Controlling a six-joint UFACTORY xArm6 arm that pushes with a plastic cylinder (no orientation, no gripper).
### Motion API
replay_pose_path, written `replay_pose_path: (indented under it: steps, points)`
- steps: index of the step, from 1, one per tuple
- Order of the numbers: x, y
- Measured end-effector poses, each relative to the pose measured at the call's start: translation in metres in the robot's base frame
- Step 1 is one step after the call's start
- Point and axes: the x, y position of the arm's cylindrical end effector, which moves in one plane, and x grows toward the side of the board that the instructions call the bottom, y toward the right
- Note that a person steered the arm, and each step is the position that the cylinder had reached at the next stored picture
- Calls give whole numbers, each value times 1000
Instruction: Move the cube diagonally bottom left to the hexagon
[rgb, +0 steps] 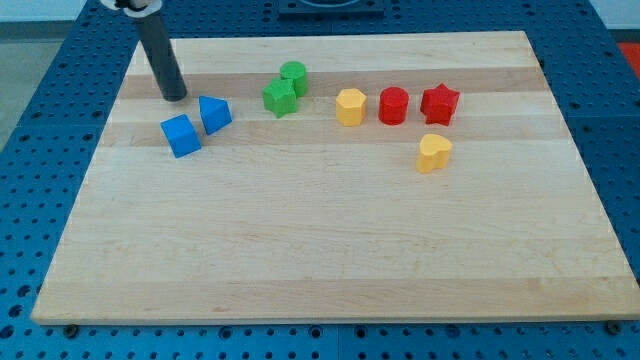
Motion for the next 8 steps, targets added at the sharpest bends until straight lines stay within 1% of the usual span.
replay_pose_path:
  steps: [1, 3, 5, 6, 7, 8]
  points:
    - [31, 0]
    - [51, 7]
    - [80, 76]
    - [87, 88]
    - [81, 84]
    - [72, 63]
